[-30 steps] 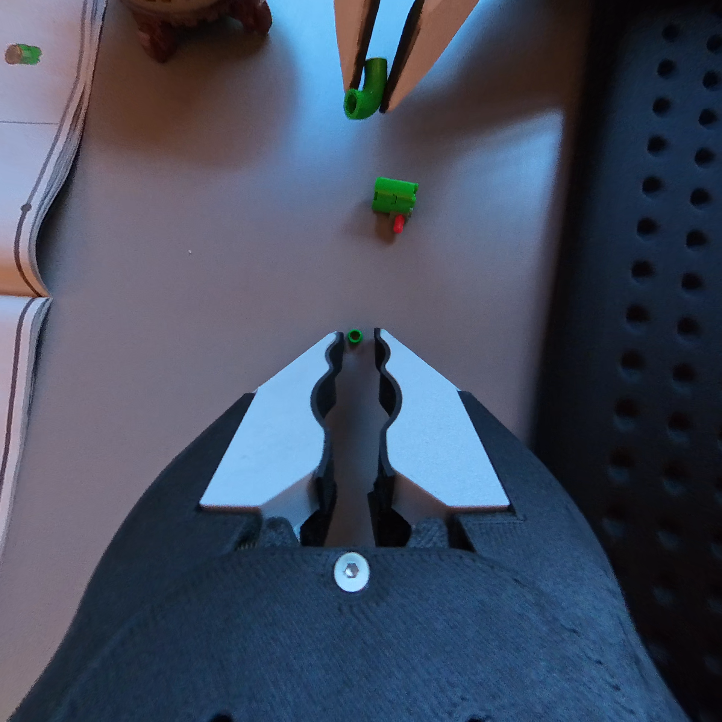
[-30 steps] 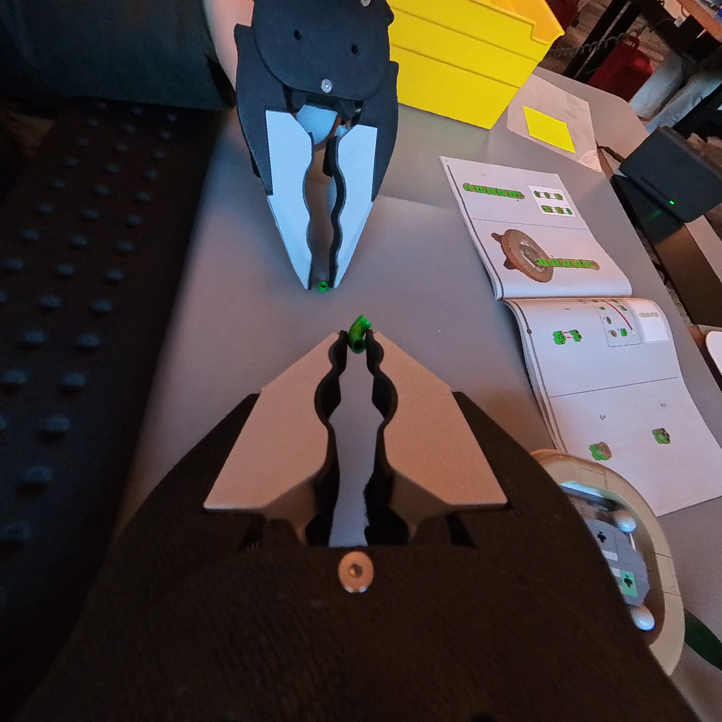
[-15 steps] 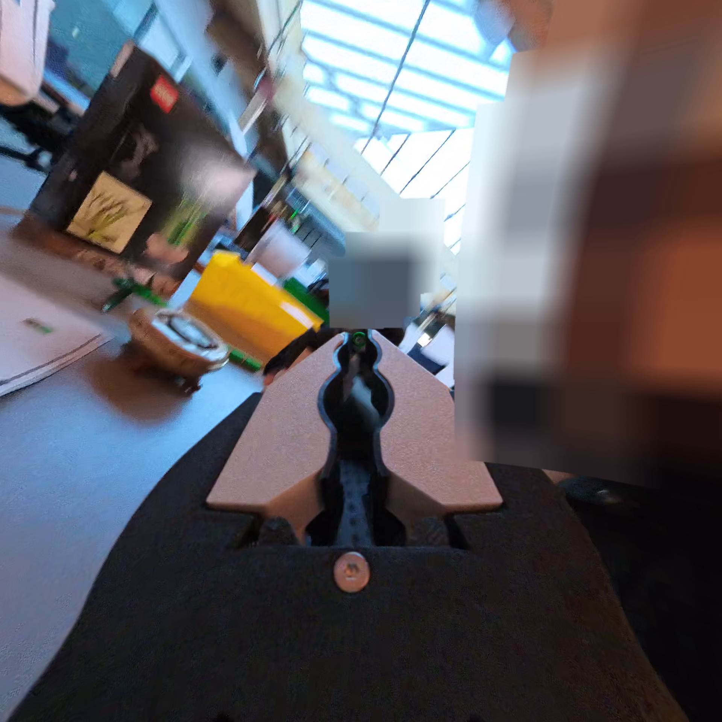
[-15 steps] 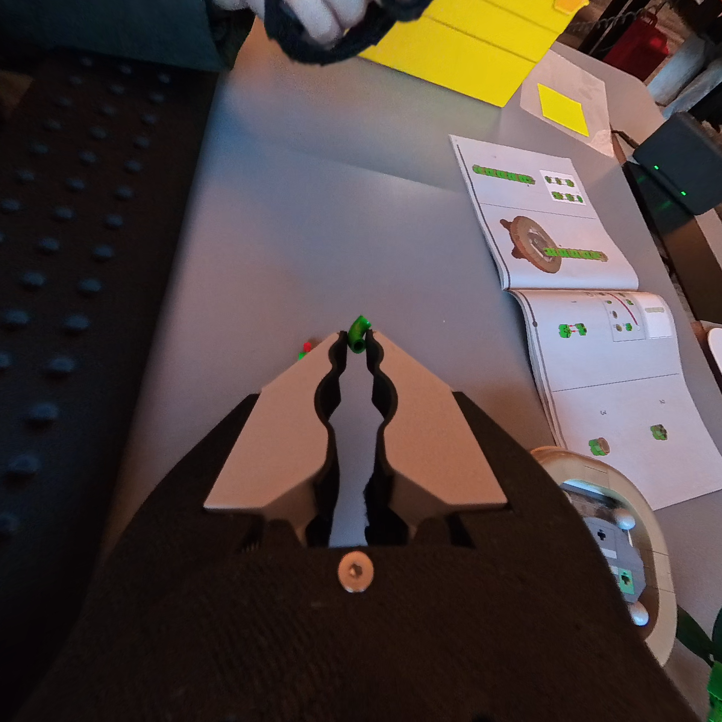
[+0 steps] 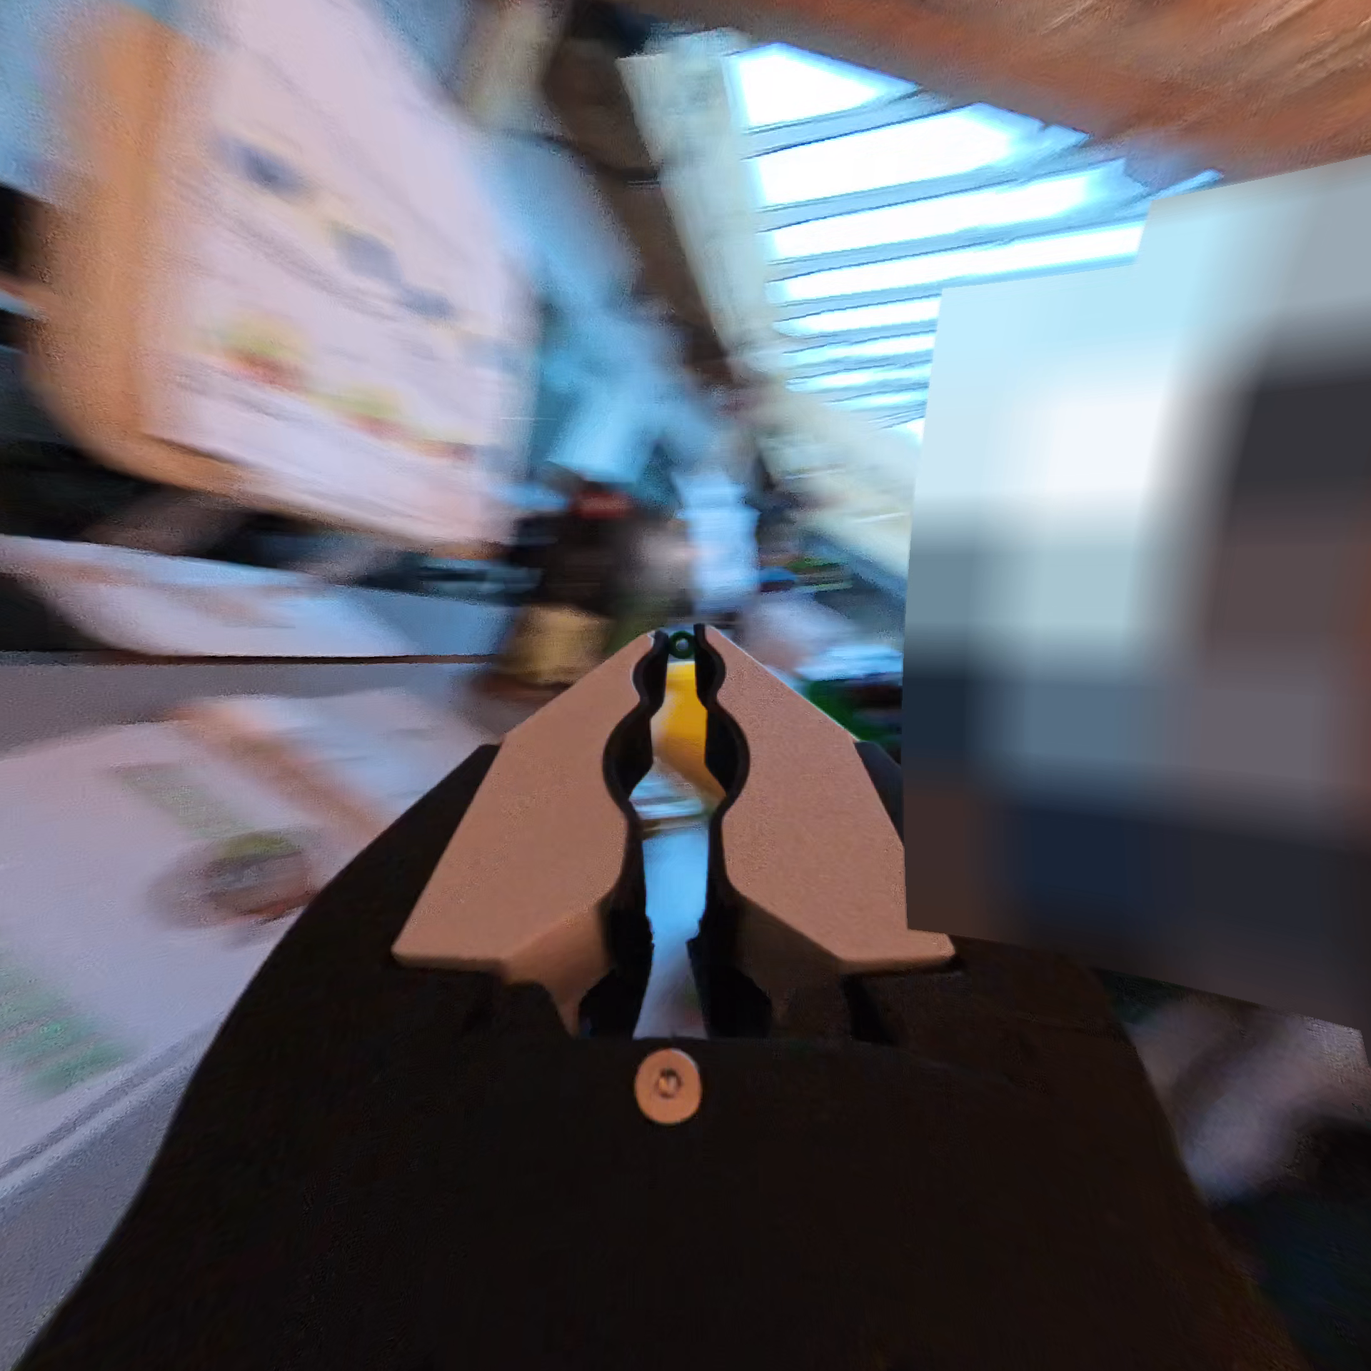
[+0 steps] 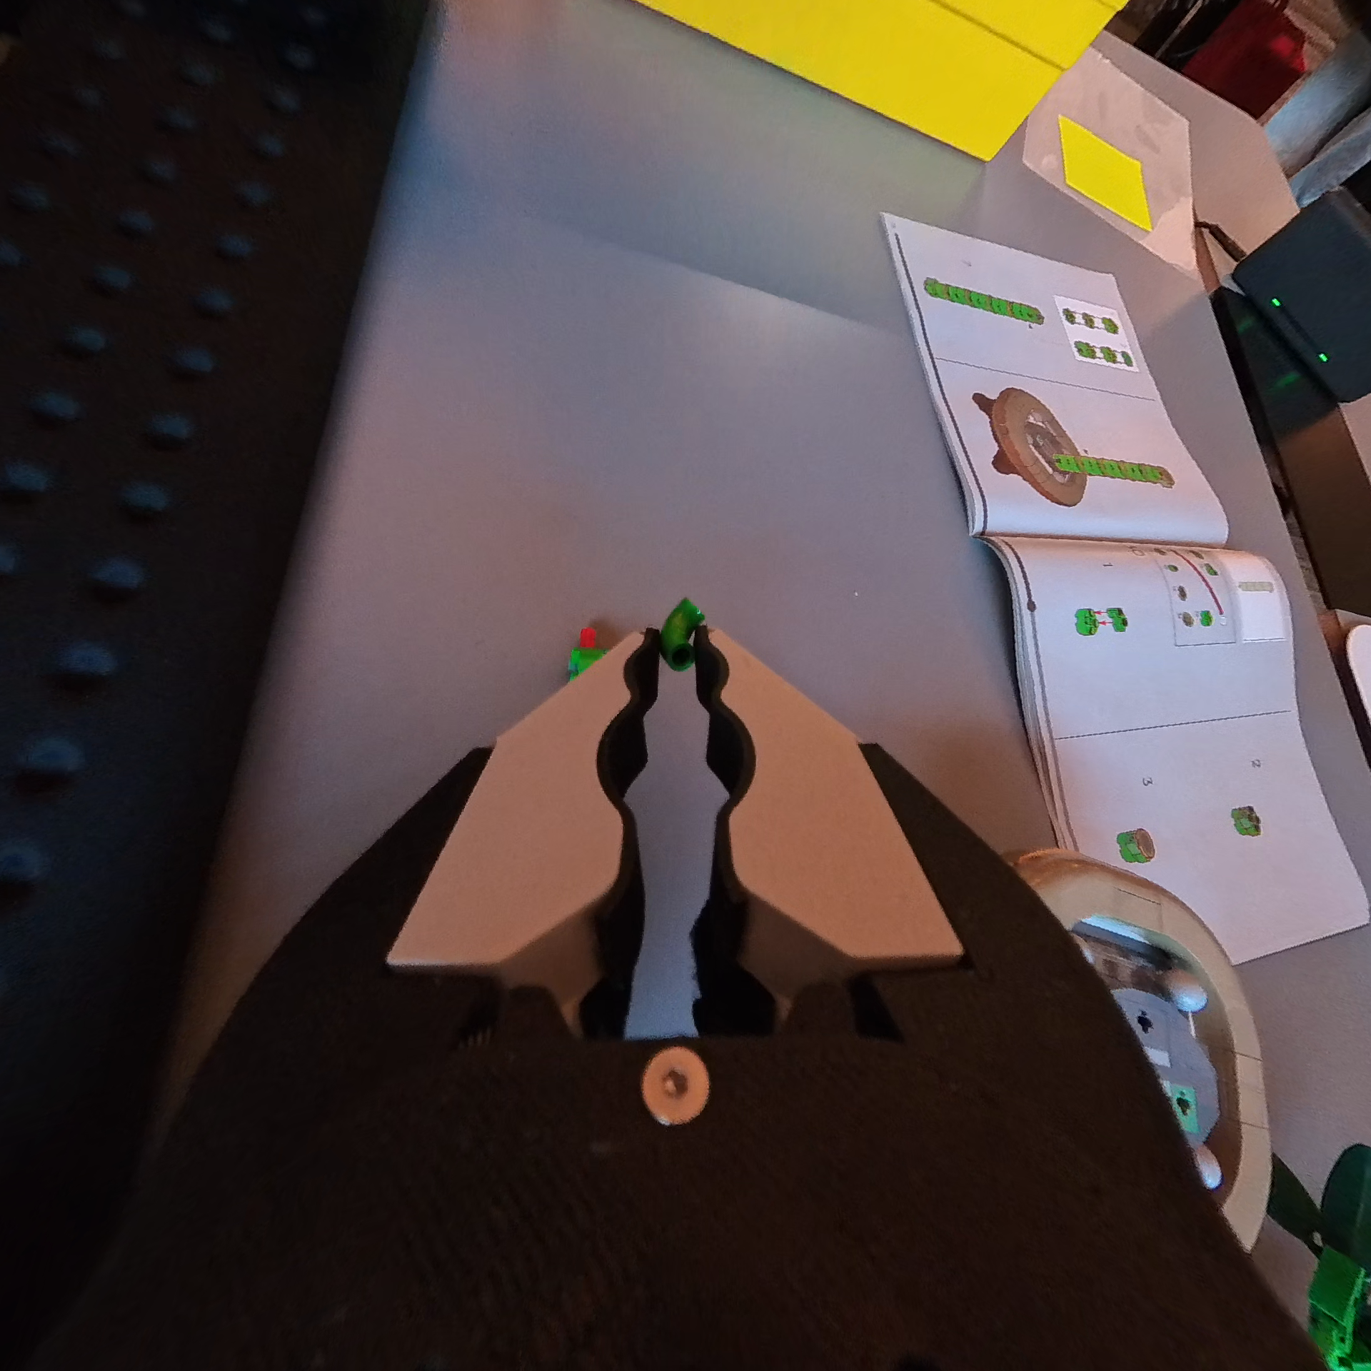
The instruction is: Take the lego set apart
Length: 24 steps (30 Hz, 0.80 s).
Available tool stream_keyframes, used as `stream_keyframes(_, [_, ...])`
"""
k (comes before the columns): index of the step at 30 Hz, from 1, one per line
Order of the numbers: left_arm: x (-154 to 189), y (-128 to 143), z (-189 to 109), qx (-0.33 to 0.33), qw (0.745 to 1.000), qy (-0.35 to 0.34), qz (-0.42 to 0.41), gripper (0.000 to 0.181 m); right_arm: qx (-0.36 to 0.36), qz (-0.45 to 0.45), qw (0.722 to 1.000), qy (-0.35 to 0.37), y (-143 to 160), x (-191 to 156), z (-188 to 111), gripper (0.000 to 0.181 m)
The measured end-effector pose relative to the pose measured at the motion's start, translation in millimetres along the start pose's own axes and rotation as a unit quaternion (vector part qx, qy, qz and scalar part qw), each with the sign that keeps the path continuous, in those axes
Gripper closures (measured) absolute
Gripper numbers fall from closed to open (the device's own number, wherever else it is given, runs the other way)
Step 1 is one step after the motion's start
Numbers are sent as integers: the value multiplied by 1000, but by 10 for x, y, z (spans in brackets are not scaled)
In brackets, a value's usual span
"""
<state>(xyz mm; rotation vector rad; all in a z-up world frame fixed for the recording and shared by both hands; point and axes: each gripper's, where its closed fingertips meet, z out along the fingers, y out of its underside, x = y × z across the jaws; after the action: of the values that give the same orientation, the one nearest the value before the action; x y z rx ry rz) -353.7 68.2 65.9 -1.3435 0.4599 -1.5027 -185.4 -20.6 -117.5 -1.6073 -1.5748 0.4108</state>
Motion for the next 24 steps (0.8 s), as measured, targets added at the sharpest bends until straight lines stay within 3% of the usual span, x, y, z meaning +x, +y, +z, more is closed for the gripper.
stream_keyframes(1, [-305, -107, -166, -9, 986, -142, 82, 176, -1, -2, 1000, -1, 3, -5, 5, 173])
stream_keyframes(2, [-579, -265, -449, -14, 945, -286, 159, 176, -2, -3, 1000, -1, 8, -10, 12, 173])
stream_keyframes(4, [-868, -564, -1122, -36, 819, -512, 256, 177, -6, -6, 1000, 0, 19, -8, 19, 173])
stream_keyframes(6, [-1024, -634, -1637, -90, 723, -633, 262, 177, -4, -7, 1000, 2, 15, -2, 18, 173])
stream_keyframes(8, [-1160, -564, -1897, -127, 688, -674, 238, 175, -2, -5, 1000, 2, 7, 3, 16, 173])
stream_keyframes(11, [-1249, -478, -1977, -141, 689, -676, 219, 147, 5, -7, 1000, 4, -24, 2, 17, 173])
stream_keyframes(17, [-1096, -625, -1776, -77, 719, -641, 258, 141, 9, -7, 1000, 13, -35, 31, 25, 173])
stream_keyframes(20, [-878, -542, -1205, -41, 800, -519, 296, 148, 59, -23, 996, 56, -216, 145, -77, 173])
stream_keyframes(22, [-651, -423, -778, -29, 827, -444, 345, 155, 124, -30, 988, 86, -426, 220, -226, 173])
stream_keyframes(23, [-518, -344, -578, -30, 830, -410, 377, 160, 153, -28, 983, 94, -511, 240, -306, 173])
stream_keyframes(24, [-423, -280, -435, -37, 818, -399, 412, 162, 178, -25, 979, 101, -577, 262, -383, 173])
